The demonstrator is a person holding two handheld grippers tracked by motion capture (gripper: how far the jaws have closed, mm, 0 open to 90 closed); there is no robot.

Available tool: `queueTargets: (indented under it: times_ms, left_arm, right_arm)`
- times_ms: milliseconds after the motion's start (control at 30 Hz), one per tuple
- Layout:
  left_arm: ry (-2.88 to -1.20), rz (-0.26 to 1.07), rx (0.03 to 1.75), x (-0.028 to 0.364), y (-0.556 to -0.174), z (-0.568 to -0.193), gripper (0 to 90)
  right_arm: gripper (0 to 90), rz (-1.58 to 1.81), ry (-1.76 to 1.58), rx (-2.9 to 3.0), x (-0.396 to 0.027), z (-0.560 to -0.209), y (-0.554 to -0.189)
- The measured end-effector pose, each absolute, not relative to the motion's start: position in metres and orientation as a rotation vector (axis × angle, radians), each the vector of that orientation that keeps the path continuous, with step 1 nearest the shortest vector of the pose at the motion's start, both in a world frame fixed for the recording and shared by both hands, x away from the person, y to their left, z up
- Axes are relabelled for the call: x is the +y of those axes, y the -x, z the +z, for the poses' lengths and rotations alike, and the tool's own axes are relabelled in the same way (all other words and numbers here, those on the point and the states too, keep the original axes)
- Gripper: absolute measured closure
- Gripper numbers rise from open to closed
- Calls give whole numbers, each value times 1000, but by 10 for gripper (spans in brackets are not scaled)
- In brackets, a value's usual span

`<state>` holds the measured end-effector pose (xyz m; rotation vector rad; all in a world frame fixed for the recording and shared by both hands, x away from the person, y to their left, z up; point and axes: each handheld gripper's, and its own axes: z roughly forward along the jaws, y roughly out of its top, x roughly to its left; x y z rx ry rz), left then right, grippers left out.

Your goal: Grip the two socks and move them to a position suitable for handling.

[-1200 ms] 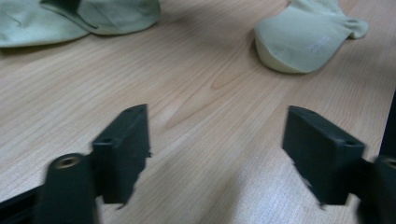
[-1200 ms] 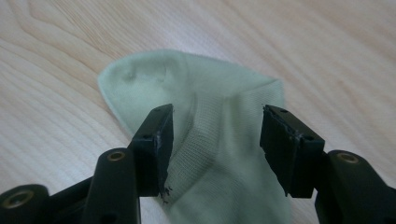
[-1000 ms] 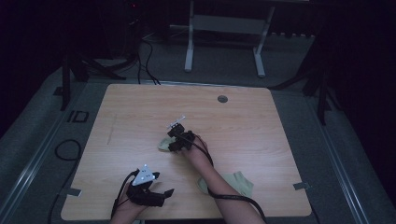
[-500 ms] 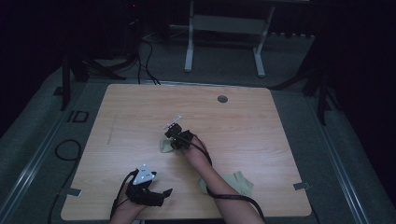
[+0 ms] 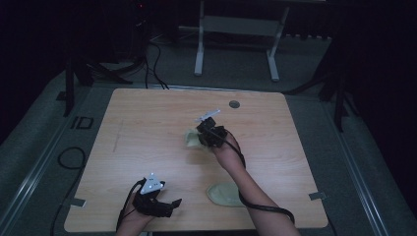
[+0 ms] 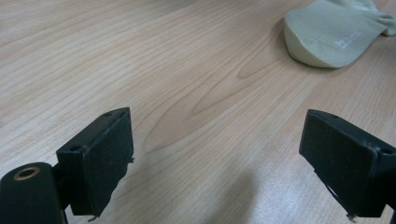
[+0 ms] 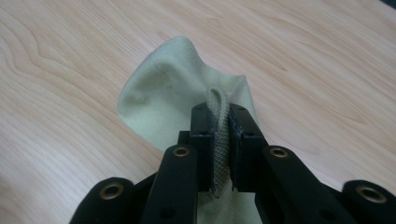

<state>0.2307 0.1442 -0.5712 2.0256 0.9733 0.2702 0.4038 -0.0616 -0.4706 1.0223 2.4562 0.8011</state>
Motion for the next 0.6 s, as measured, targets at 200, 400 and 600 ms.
queueTargets:
  times_ms: [200, 400, 600]
  left_arm:
    - [-2033, 254, 971, 143, -231, -573, 98]
    - [-2036, 263, 969, 141, -230, -572, 110]
    - [-2046, 269, 964, 138, -230, -573, 109]
  right_arm:
    - [815, 791, -1068, 2422, -99, -465, -398]
    - [814, 765, -1117, 2406, -136, -470, -391]
    - [814, 727, -1168, 2408, -165, -491, -381]
